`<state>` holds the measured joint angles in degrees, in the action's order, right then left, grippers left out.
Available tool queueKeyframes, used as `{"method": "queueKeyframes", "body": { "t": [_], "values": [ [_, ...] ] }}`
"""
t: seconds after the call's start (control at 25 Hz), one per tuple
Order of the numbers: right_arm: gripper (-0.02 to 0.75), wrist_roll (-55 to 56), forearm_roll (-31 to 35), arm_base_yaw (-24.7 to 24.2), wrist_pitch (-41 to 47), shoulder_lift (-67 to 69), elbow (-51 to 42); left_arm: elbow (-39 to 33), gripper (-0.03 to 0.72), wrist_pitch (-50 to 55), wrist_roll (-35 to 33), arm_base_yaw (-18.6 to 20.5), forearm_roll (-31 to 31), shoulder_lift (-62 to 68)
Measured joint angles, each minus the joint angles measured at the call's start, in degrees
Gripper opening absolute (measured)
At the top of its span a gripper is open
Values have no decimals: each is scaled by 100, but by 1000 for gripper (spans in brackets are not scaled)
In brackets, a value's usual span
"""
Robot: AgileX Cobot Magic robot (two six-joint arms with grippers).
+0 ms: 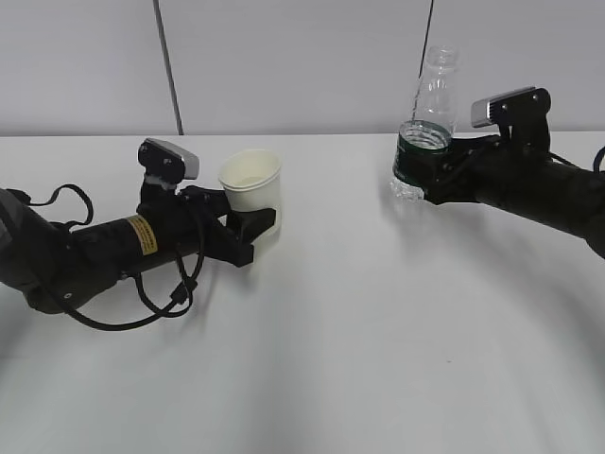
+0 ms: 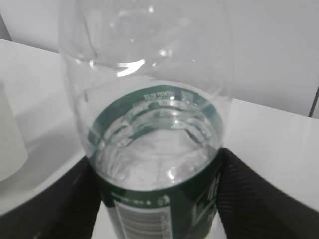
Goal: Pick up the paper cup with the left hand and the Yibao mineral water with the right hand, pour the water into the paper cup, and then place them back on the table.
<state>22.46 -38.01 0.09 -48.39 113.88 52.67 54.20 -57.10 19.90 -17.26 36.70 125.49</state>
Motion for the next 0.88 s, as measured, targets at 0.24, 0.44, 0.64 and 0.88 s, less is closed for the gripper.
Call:
{"method": "queueKeyframes", "body": {
  "t": [0.24, 0.44, 0.64, 0.88],
  "values": [
    [490, 120, -217, 0, 34, 0, 0, 0, 406, 5, -33, 237, 0, 0],
    [490, 168, -301, 0, 34, 0, 0, 0, 405, 5, -73, 446, 0, 0],
    [490, 181, -355, 0, 58, 0, 0, 0, 405, 5, -114, 749, -22, 0],
    [490, 190, -402, 0, 69, 0, 0, 0, 405, 31, -223, 1158, -46, 0]
  ]
}}
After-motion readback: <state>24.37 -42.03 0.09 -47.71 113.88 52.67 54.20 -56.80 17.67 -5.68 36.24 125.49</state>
